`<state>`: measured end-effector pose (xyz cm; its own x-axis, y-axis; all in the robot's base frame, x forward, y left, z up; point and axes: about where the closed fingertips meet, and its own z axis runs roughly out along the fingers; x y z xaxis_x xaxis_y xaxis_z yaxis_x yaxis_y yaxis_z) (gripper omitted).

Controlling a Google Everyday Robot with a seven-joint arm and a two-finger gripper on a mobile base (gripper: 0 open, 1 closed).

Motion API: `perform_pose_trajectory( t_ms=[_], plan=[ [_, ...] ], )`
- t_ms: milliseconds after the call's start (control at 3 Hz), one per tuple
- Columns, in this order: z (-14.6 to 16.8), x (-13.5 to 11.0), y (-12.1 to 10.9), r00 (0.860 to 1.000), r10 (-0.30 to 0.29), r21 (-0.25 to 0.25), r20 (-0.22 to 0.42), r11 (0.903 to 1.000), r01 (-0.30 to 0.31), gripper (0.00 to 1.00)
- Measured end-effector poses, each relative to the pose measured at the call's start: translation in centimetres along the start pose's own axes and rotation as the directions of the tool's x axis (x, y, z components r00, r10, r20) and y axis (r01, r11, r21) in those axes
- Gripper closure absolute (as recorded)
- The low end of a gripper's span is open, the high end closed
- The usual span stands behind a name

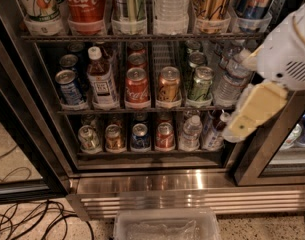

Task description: Pick pepsi can from bottom shelf of fridge

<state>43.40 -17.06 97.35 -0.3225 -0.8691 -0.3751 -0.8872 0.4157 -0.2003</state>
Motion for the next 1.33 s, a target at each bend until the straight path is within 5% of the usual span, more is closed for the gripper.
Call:
perform_pose_trajectory(
  t_ms=[333,667,1000,1333],
  plan=[
    [3.3,-6.7,2.2,0.978,0.038,-0.061,0.204,0.9978,-0.026,0.00],
    [2.7,-9.3,1.5,0.956,0.047,-0.029,0.291,0.9987,-0.041,0.00],
    [2.7,-9.2,1.5,0.956,0.046,-0.026,0.288,0.9989,-0.040,0.00],
    [4.2,-10.8,2.3,0.941,0.051,-0.039,0.333,0.9984,-0.040,0.00]
  ],
)
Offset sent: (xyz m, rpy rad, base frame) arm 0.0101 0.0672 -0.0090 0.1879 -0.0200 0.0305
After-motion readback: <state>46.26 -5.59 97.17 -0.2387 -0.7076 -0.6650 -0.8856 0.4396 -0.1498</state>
